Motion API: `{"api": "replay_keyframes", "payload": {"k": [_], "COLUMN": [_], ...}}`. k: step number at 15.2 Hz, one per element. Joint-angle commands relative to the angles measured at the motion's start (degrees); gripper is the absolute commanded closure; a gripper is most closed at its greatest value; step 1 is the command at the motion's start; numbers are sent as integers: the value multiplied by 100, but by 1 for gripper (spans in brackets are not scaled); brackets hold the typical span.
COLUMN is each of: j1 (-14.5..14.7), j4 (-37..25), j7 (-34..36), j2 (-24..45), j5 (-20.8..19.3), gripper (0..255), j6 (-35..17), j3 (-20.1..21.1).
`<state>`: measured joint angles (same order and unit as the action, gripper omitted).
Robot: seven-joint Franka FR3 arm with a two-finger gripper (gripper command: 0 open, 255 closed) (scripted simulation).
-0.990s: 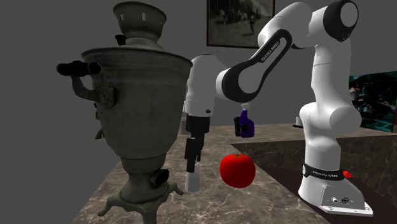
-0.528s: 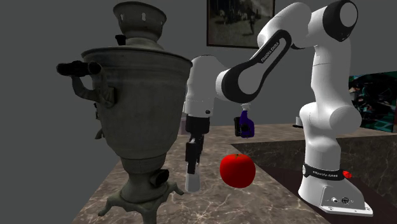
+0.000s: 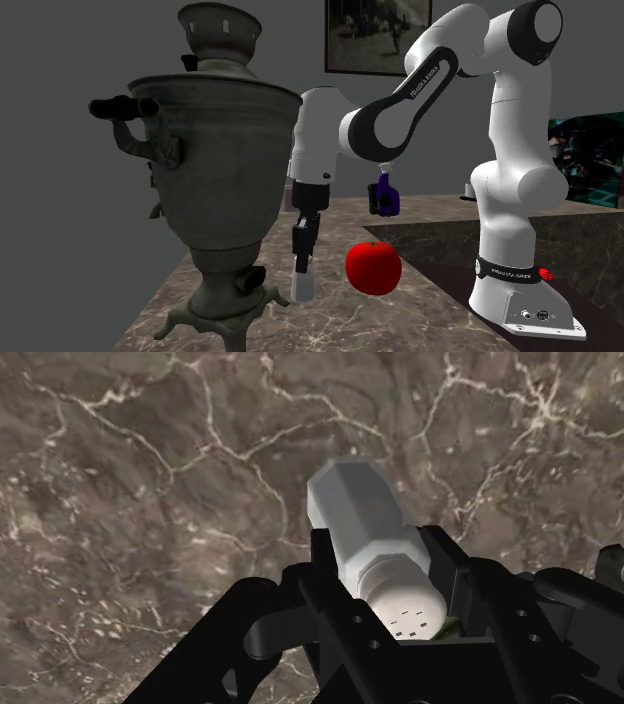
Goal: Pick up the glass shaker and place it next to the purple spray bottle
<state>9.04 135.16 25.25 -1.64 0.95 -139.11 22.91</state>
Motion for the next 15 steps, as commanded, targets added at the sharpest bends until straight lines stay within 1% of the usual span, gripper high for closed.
{"api": "replay_keyframes", "payload": {"k": [1, 15], "j1": [0, 12], "j4": [-1, -516], "j7": [2, -217], "j2": [5, -635], "j5": [-2, 294], "gripper": [255, 255], "j6": [-2, 1113], "j3": [1, -65]}}
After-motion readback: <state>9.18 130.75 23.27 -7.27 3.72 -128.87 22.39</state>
